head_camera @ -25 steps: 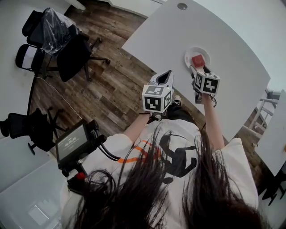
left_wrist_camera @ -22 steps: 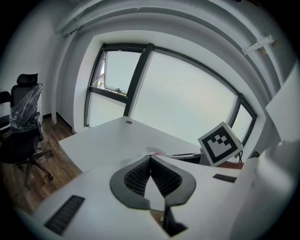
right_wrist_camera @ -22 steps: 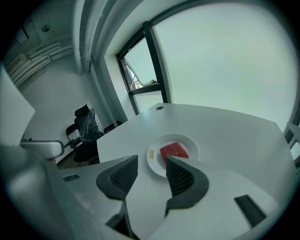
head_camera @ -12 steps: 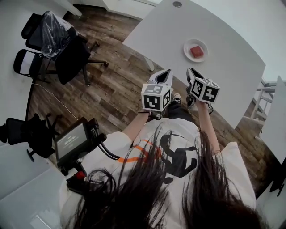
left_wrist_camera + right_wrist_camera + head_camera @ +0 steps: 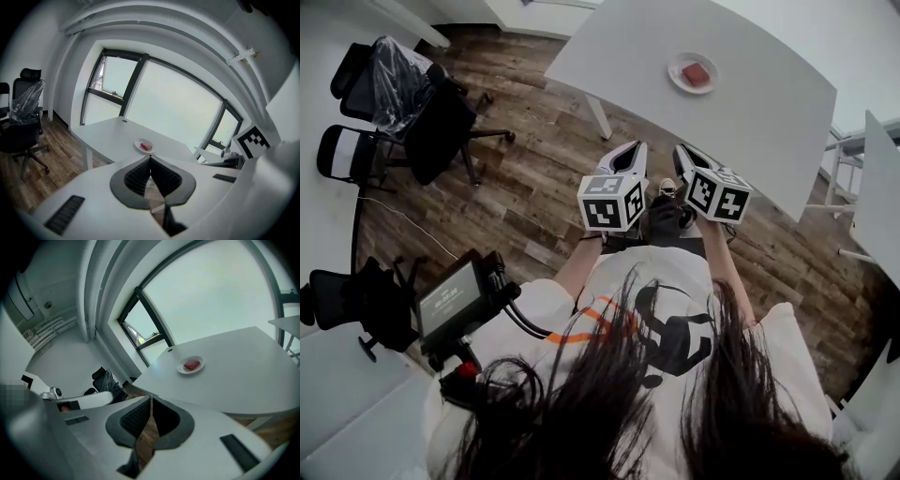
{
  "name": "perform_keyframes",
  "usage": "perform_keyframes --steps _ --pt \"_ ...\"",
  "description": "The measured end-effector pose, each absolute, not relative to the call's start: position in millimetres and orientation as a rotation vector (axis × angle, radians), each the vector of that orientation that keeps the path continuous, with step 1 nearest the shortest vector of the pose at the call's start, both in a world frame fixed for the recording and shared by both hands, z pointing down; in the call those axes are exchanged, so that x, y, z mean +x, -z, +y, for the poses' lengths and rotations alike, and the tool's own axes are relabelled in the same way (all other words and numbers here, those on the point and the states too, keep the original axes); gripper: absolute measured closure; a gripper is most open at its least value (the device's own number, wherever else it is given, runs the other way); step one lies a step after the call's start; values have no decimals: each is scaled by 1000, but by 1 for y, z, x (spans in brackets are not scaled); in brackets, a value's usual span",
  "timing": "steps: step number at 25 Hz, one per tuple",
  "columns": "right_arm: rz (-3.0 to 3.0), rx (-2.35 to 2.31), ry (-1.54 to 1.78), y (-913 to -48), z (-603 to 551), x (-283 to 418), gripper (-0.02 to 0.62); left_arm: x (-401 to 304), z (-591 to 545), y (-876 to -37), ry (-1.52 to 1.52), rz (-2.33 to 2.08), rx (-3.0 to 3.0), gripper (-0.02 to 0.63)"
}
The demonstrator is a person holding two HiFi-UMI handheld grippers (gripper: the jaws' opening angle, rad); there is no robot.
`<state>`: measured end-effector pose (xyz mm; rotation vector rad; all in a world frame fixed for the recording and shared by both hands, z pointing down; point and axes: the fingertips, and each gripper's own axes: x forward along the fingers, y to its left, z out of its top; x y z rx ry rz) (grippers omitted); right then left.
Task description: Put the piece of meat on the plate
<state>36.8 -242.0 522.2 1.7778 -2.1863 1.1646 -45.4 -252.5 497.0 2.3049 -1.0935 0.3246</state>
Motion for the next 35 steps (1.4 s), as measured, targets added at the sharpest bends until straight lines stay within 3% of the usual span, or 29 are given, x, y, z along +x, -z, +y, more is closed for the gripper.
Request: perform_keyframes --steps 15,35 --pt "-2103 1825 -1222 -525 -152 50 572 -9 -178 -506 -370 -959 2310 601" --pt "-2176 1821 -1298 -541 21 152 572 66 -9 -503 -416 -1100 2304 601"
